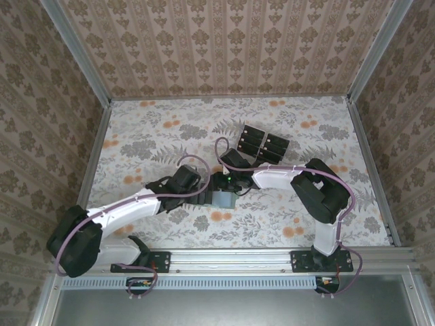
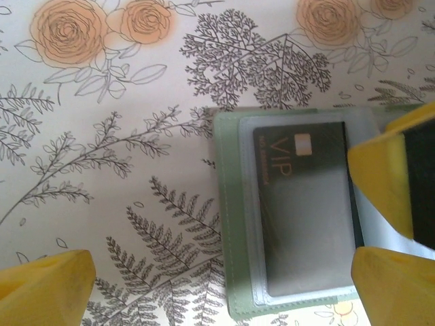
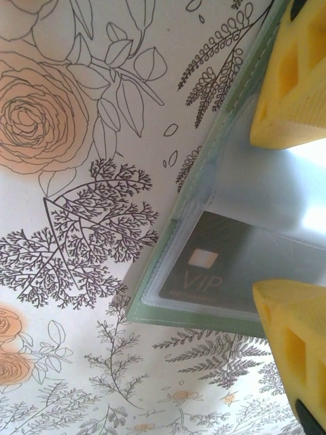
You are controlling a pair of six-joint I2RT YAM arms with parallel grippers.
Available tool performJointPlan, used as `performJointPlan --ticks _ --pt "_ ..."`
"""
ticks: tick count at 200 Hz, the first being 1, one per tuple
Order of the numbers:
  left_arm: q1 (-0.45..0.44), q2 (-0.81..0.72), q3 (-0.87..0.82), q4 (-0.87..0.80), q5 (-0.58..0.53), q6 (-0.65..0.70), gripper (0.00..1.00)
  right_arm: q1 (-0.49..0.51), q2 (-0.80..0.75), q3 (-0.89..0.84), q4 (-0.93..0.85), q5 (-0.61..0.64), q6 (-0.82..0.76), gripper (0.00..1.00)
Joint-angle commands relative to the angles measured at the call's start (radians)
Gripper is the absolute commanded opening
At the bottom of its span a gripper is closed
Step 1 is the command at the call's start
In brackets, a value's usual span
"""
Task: Put the credit cards into the card holder
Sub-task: Insert the credit card into the card slot.
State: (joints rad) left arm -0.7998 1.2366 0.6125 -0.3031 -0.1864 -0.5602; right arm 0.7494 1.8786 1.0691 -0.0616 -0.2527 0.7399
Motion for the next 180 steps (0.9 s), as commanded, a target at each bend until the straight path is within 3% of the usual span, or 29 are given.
performJointPlan --ticks 1,68,180 --pt "-0.023 -0.047 -0.052 0.057 -0.003 -0.032 1.00 0.005 0.011 -0.038 -0.053 -0.022 0.047 0.57" --pt "-0.097 -0.057 -0.094 0.185 -0.017 -0.040 1.00 0.004 0.005 -0.033 -0.047 -0.022 0.073 0.59" --pt "-0.138 0.115 -0.028 0.276 -0.063 -0.010 1.00 0.005 0.010 -0.042 -0.030 -0.035 0.082 0.59"
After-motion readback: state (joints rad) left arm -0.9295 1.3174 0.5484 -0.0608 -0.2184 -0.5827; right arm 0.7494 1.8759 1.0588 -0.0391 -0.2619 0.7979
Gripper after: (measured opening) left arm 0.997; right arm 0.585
